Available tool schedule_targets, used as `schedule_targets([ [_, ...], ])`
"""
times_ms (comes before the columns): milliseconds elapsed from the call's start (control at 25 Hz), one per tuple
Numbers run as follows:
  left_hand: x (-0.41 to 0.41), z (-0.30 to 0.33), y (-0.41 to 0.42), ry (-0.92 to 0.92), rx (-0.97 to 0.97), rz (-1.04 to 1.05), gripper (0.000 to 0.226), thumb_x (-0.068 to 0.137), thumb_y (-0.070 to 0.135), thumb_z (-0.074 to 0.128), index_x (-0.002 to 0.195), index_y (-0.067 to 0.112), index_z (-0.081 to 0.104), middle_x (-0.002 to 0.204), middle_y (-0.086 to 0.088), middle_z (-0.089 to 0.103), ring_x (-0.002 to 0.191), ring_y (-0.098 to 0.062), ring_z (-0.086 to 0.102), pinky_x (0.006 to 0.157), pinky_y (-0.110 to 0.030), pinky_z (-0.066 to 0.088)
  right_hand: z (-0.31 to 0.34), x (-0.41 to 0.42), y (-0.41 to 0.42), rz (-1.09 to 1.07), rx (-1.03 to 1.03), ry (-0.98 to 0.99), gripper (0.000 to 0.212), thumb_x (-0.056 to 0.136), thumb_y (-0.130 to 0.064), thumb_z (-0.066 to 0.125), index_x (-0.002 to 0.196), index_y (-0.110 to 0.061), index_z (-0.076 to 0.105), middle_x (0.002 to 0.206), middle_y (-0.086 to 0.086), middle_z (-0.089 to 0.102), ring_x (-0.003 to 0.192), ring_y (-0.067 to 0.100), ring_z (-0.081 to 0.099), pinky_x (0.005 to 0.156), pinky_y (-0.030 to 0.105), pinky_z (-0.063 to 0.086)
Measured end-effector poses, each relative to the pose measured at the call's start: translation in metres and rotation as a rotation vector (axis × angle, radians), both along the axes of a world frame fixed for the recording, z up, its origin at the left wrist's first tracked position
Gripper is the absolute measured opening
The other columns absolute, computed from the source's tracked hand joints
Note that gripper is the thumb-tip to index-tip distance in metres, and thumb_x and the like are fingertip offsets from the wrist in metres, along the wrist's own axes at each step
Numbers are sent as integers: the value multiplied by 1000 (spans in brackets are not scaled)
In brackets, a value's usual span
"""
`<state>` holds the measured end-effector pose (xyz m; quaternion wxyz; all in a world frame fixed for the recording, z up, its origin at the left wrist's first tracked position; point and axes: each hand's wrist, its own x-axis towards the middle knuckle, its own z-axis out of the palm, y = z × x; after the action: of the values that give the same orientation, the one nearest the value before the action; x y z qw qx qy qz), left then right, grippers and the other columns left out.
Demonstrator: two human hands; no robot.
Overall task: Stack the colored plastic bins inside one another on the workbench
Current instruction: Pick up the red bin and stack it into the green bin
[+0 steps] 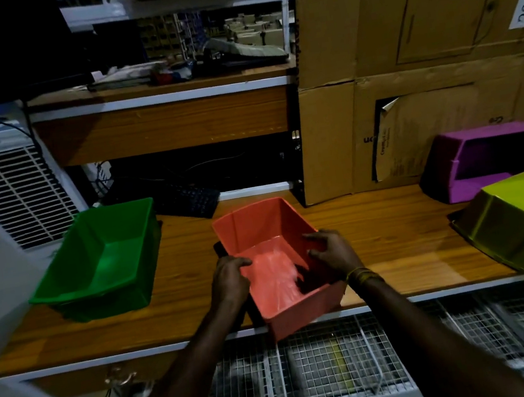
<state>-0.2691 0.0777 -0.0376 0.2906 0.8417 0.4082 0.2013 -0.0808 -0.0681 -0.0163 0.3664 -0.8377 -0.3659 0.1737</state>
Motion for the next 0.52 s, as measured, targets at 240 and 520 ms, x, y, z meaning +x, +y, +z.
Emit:
schedule_targets([
  [240, -18, 12, 33, 47, 60, -214, 37, 75, -1, 72, 109, 12, 72, 127, -10, 59, 118, -26, 57, 96, -29, 44, 8, -83, 26, 188, -193, -202, 73, 68, -75, 62, 130, -36, 57, 145, 8, 47, 134, 24, 45, 110, 51, 34],
  [520, -33, 11, 59, 180, 225, -484, 33, 79, 34, 69, 112, 29, 65, 144, -4, 50, 139, -31, 35, 105, -38, 40, 1, -111, 31, 291, -355, -291, 69, 74, -48, 66, 138, -37, 41, 137, 10, 47, 123, 32, 51, 105, 49, 36],
])
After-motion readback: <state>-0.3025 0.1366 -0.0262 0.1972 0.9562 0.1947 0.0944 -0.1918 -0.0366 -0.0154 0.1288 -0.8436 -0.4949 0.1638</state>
